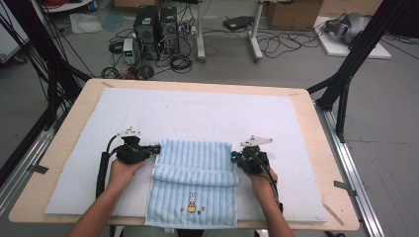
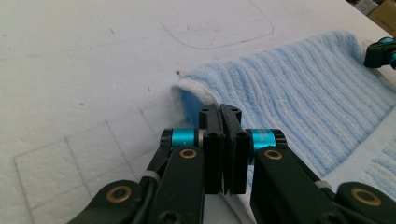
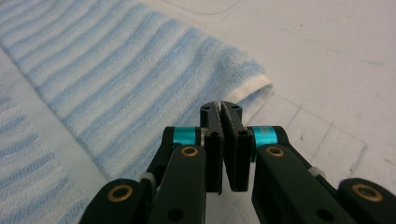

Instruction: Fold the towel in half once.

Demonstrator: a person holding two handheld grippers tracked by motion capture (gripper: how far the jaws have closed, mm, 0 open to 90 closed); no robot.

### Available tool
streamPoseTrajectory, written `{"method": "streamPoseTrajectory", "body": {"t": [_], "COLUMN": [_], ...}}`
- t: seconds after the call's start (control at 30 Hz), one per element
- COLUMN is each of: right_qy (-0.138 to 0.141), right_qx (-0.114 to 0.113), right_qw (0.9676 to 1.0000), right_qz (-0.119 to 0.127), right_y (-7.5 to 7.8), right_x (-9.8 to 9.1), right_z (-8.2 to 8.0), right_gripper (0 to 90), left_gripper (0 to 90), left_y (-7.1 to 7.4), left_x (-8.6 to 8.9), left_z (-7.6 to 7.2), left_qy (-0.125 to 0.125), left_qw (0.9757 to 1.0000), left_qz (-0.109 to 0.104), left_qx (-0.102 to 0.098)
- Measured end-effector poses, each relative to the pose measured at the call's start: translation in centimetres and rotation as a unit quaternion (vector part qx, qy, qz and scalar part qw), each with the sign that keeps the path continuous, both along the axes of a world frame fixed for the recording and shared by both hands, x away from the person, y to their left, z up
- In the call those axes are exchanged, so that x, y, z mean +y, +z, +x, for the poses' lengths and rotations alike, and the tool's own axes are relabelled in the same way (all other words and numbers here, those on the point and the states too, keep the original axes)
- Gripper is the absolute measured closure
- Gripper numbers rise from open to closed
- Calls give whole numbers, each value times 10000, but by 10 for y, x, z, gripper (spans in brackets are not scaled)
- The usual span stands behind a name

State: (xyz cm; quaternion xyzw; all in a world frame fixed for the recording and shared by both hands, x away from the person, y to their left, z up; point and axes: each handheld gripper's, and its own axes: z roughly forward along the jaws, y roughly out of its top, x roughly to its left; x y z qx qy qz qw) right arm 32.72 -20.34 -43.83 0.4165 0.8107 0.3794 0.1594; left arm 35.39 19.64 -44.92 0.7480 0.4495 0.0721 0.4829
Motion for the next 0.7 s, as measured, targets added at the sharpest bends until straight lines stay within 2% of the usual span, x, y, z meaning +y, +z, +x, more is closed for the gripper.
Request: {"method": "streamPoseTrajectory", "body": {"t": [0.03, 0.13, 0.2, 0.23, 0.27, 0.3, 0.37, 0.47, 0.6, 0.63, 0.7], "right_qy": [-53, -209, -293, -315, -364, -394, -445, -312, -263, -202, -48], "right_qx": [-34, -52, 44, 61, 46, 38, 56, 312, 134, 59, 55], "right_qw": [10000, 9998, 9995, 9994, 9992, 9989, 9985, 9984, 9996, 9996, 9996], "right_qz": [-1, 13, 65, 98, 175, 236, 322, 343, -38, -162, -278], "right_y": [0, 0, -3, -3, -3, -1, -1, -7, -8, -8, -6], "right_x": [-1, -3, -4, -5, -6, -8, -10, -5, 5, 7, 12], "right_z": [1, 3, 5, 6, 5, 4, 4, 7, 5, 4, 2], "right_gripper": [874, 872, 792, 757, 728, 691, 633, 565, 551, 569, 673], "left_gripper": [876, 874, 844, 793, 687, 633, 550, 507, 508, 532, 617], "left_y": [2, 2, 0, 0, 0, 0, 2, 0, -2, -2, -3], "left_x": [0, -1, -3, -4, -4, -3, -3, -4, -9, -11, -13], "left_z": [2, 8, 8, 8, 7, 6, 3, 1, -2, -4, -9], "left_qy": [84, 259, 306, 318, 308, 281, 291, 118, 59, 63, 87], "left_qw": [10000, 9995, 9995, 9994, 9992, 9992, 9992, 9992, 9993, 9988, 9973], "left_qz": [-43, -139, 23, 81, 109, 179, 229, 236, 356, 486, 693], "left_qx": [-32, 63, 94, 146, 220, 222, 169, 310, 127, 11, -206]}}
